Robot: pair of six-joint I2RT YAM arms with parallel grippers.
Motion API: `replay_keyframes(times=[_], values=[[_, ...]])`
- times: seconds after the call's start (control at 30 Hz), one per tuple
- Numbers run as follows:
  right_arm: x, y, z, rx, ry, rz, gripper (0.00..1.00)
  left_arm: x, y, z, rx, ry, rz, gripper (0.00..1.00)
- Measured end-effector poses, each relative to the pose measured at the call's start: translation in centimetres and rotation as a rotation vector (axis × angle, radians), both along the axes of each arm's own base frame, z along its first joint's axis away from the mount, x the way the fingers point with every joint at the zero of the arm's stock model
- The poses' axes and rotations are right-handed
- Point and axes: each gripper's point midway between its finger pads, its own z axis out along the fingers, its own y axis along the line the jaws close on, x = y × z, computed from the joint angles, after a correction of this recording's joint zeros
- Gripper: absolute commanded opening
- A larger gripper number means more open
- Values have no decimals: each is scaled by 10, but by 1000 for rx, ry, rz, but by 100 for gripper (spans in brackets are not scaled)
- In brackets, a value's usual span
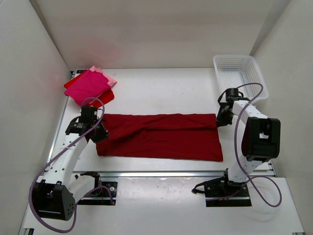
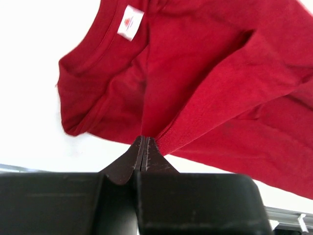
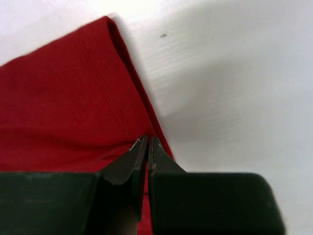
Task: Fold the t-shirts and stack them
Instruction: Fold the 1/3-folded T-shirt at the center of the board.
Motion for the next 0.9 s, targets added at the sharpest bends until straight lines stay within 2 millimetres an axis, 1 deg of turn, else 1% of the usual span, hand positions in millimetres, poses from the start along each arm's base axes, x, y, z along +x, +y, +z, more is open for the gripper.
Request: replay_keyframes(times=[0.03,0.13,0.27,0.33,0.37,0.4,0.43,0.47,0.5,0.57,0.63,0.7,0.73,0.77,0.83,0.9], values=[[-3,1,-2,-3,9,1,0,-3,0,-4,0,12,1,9],[-9,0,-7,-14,29,-2,2,-11,0,-10,1,40,4,20],[-9,-3,-8,-24,29,-12,6,-13,1,-9,7,45,11,26],[-9,-4,-8,-26,30,-19,14,-11,3,-5,18,39,16,37],[-10,-6,-7,-29,30,-22,15,-10,4,-1,23,33,19,41],[-10,-7,-7,-31,31,-25,17,-8,6,3,29,24,27,41],[-11,-8,-6,-33,33,-26,21,-5,7,8,36,9,33,39],[-10,-9,-4,-36,34,-27,22,-2,8,13,39,-6,38,38],[-10,-8,-1,-39,32,-23,24,1,8,19,41,-24,41,34],[-6,-7,6,-45,16,-14,25,9,8,29,37,-58,45,35],[-2,0,18,-50,-9,9,24,21,4,35,16,-85,48,33],[6,17,33,-29,-50,65,11,37,-2,35,-7,-95,47,32],[12,32,42,-9,-77,112,0,46,-4,33,-17,-98,45,32],[17,50,51,14,-104,165,0,55,-8,30,-32,-99,46,31],[26,95,68,71,-156,283,0,71,-14,20,-67,-88,44,31],[31,156,86,147,-221,435,1,85,-19,8,-96,-73,43,31]])
